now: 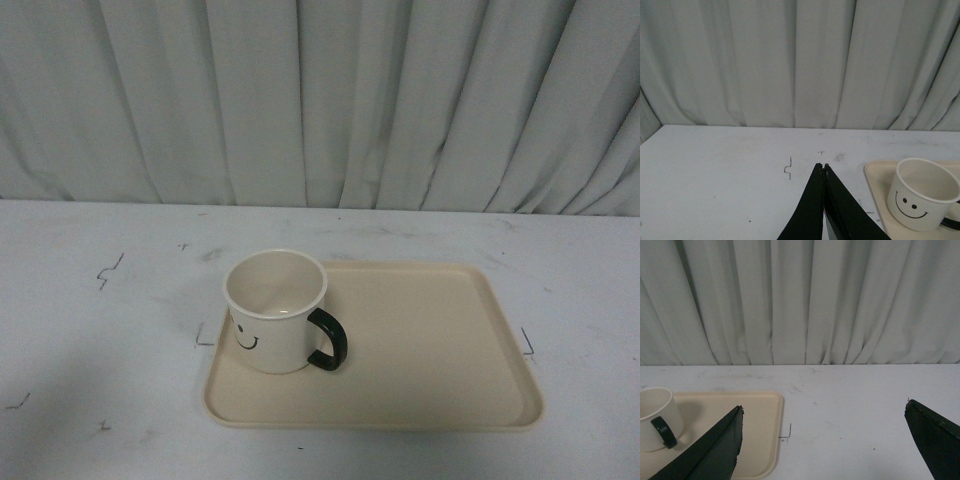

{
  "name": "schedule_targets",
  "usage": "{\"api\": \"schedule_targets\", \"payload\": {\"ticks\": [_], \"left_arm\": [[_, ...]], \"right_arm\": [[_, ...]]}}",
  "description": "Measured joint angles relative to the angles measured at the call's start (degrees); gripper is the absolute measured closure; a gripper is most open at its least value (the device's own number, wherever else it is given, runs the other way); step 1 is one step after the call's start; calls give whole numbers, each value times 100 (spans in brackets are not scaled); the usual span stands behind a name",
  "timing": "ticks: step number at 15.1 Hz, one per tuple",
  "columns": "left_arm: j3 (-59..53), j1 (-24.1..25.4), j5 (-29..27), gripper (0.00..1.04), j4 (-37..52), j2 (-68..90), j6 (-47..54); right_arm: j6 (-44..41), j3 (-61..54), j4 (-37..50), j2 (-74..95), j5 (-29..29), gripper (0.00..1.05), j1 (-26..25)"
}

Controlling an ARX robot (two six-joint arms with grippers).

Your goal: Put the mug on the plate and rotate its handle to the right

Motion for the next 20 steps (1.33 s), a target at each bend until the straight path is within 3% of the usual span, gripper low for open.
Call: {"api": "schedule_targets", "payload": {"ticks": [6, 16, 18, 20], "left_arm": [[-2, 0, 0, 103, -1276, -1314, 2], [-2, 0, 0, 103, -2468, -2551, 2], [0, 0, 0, 103, -3521, -3464, 0], [0, 0, -4, 103, -3515, -3488, 2]], "right_arm": [[0, -2, 2, 0, 0, 6, 0], [0, -2, 0, 0, 0, 6, 0], [0, 0, 2, 0, 2, 6, 0], [0, -2, 4, 2, -2, 6, 0]]}}
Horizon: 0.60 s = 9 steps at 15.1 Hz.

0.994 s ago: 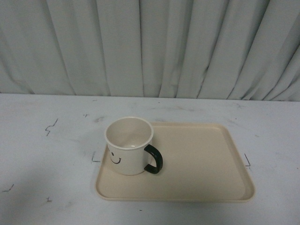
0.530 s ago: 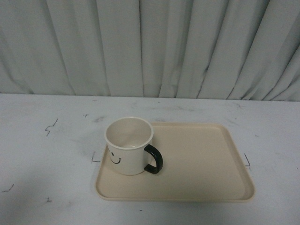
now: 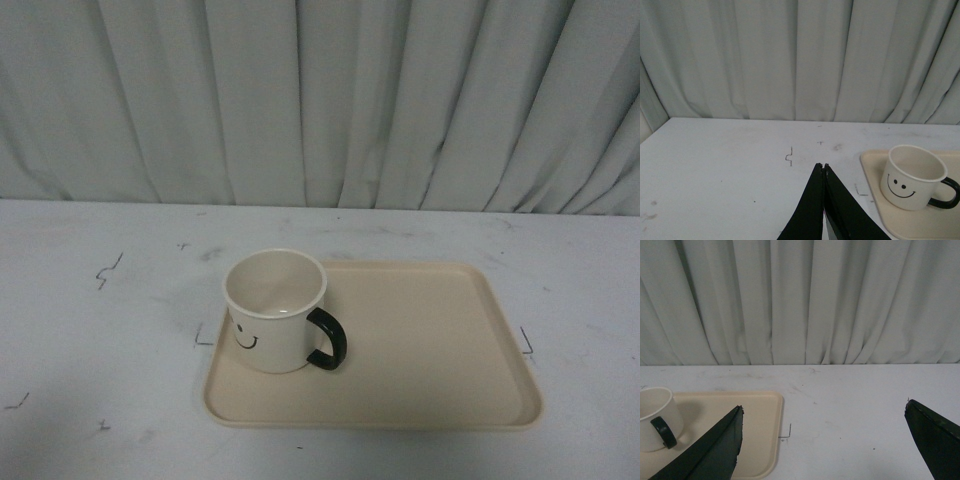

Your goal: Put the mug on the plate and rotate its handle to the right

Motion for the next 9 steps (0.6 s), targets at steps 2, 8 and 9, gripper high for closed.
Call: {"api": "schedule_targets", "payload": {"ticks": [2, 8, 9], "left_arm": [[0, 0, 7, 103, 26, 0, 0], [0, 0, 7, 42, 37, 0, 2], [0, 0, 9, 29, 24, 0, 2]], "right_arm": [[0, 0, 0, -2, 0, 6, 0], [501, -22, 2822, 1788, -3235, 6, -1346], [675, -2, 4107, 2981, -4450, 6, -1209]]}}
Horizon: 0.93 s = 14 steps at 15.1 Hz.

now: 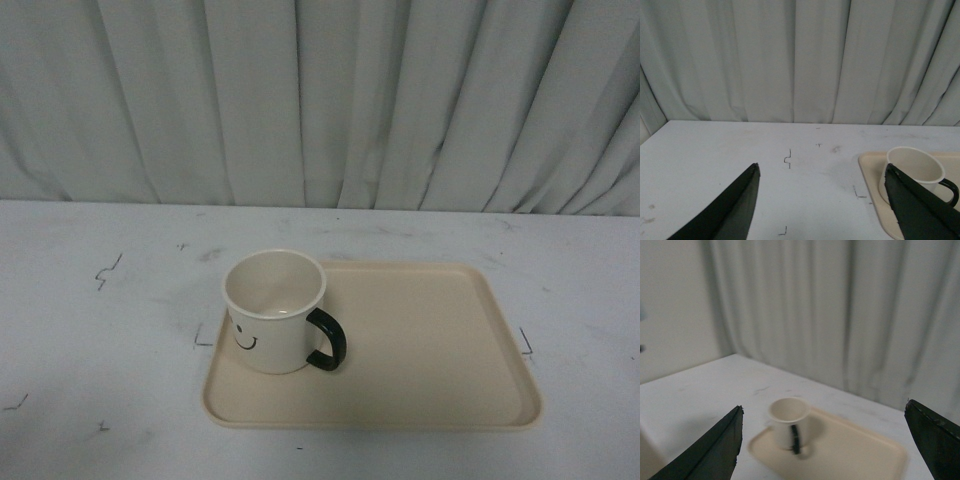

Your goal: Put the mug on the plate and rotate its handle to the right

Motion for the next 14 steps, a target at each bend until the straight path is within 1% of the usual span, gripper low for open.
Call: {"api": "schedule_targets", "payload": {"ticks": [1, 2, 3, 4, 5, 6, 7, 8, 9, 10, 12, 14], "left_arm": [[0, -2, -17, 18, 2, 0, 0], [0, 4, -11, 7, 4, 0, 0], [0, 4, -4, 7, 4, 0, 9], [0, 4, -4, 7, 7, 0, 11], [0, 4, -7, 7, 4, 0, 13], [0, 4, -4, 7, 4, 0, 13], [0, 4, -4, 7, 4, 0, 15], [0, 4, -4, 7, 4, 0, 15], [0, 4, -7, 7, 4, 0, 13], [0, 4, -4, 7, 4, 0, 15], [0, 4, -7, 7, 4, 0, 15], [0, 4, -7, 7, 4, 0, 15]], "right_arm": [[122, 42, 892, 970, -374, 6, 313], [188, 337, 1508, 1864, -50, 6, 560], [297, 1023, 1644, 2813, 603, 6, 916], [400, 1751, 1370, 3654, 1300, 6, 1318], [686, 3139, 122, 5128, 2658, 6, 2041], [793, 3866, -619, 5678, 3213, 6, 2396], [909, 4472, -1292, 6048, 3567, 6, 2688], [1049, 5016, -1952, 6334, 3825, 6, 2986], [1252, 5663, -2920, 6649, 4050, 6, 3407], [1478, 6081, -3707, 6909, 4218, 6, 3746], [1810, 6341, -4380, 7254, 4575, 6, 3954], [2100, 6432, -4470, 7670, 4758, 6, 3950]]}}
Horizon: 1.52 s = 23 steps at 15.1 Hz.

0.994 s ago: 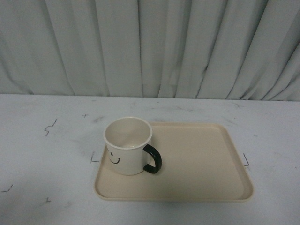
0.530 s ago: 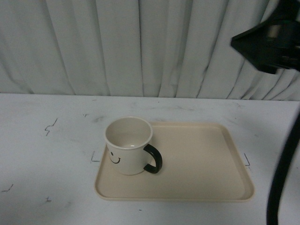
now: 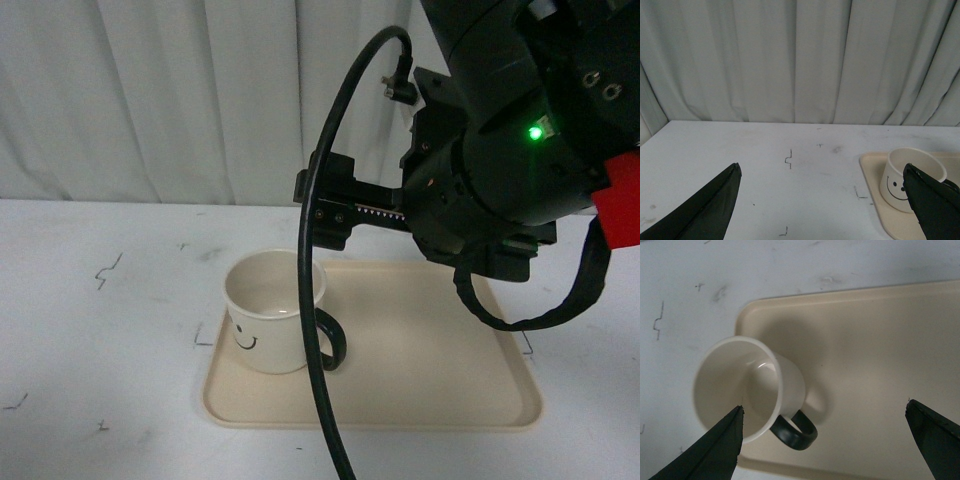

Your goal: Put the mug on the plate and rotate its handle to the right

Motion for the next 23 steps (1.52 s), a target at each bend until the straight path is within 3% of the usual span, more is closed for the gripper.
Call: {"api": "schedule_targets", "payload": {"ticks": [5, 14, 15, 16, 17, 18, 21, 23], "left_arm": [[0, 0, 2, 7, 0, 0, 0], [0, 0, 2, 7, 0, 0, 0], [0, 0, 2, 7, 0, 0, 2], [0, 0, 2, 7, 0, 0, 2], [-2, 0, 2, 7, 0, 0, 2], [0, 0, 0, 7, 0, 0, 0], [0, 0, 2, 7, 0, 0, 0], [0, 0, 2, 7, 0, 0, 2]], "right_arm": [[295, 411, 188, 896, -144, 6, 286], [586, 1296, -61, 1613, -175, 6, 293], [616, 1296, -55, 1670, -177, 16, 302], [614, 1421, -168, 1764, -192, 45, 299], [612, 1471, -181, 1812, -247, 53, 299], [612, 1473, -179, 1823, -271, 55, 299], [542, 1482, -157, 1832, -302, 100, 299], [431, 1495, -129, 1851, -286, 102, 299]]}}
